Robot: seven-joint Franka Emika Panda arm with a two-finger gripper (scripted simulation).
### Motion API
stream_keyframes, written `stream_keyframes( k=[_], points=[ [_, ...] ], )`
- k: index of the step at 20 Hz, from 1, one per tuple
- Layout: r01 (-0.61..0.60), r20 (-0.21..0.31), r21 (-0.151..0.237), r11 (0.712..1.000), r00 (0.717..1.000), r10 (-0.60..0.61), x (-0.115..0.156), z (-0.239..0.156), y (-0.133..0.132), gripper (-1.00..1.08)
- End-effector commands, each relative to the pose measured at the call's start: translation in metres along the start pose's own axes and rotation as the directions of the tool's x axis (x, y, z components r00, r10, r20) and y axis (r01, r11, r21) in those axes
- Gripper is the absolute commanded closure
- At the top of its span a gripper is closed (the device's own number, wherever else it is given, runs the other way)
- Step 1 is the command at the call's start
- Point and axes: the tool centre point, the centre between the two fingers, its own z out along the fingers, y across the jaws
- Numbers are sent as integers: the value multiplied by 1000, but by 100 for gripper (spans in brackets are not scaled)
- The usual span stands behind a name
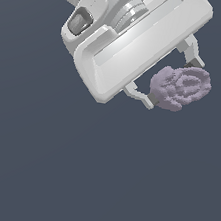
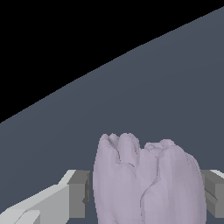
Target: Pick up the object and move it to a goal position.
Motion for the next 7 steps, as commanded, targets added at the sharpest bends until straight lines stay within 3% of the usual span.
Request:
stream_keyframes(
  k=[1,7],
  points=[
    [7,-2,8,1000,1000,-7,1,-2,-2,108],
    [2,1,4,1000,1000,-2,0,-1,-1,108]
  ],
)
